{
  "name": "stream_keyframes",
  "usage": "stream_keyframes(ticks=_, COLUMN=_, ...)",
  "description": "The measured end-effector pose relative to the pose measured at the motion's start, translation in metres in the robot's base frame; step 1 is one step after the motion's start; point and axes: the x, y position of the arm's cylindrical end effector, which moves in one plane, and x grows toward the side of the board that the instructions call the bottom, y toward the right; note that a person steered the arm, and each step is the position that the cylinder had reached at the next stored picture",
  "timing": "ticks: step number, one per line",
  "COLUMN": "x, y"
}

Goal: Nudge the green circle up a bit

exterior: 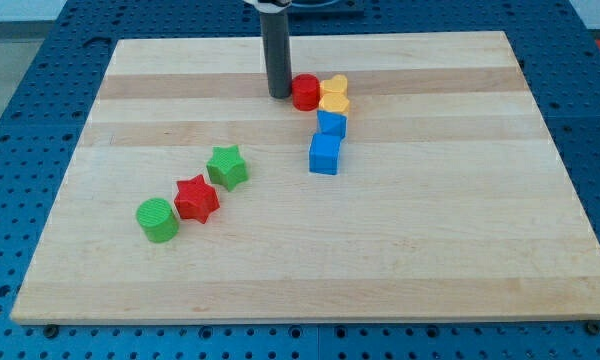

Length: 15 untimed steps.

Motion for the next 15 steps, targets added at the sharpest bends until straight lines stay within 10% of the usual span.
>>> stream_keyframes(ticks=3, x=0.035, y=-0.095)
stream_keyframes(ticks=9, x=0.269, y=-0.186)
stream_keyframes(ticks=15, x=0.222, y=-0.130)
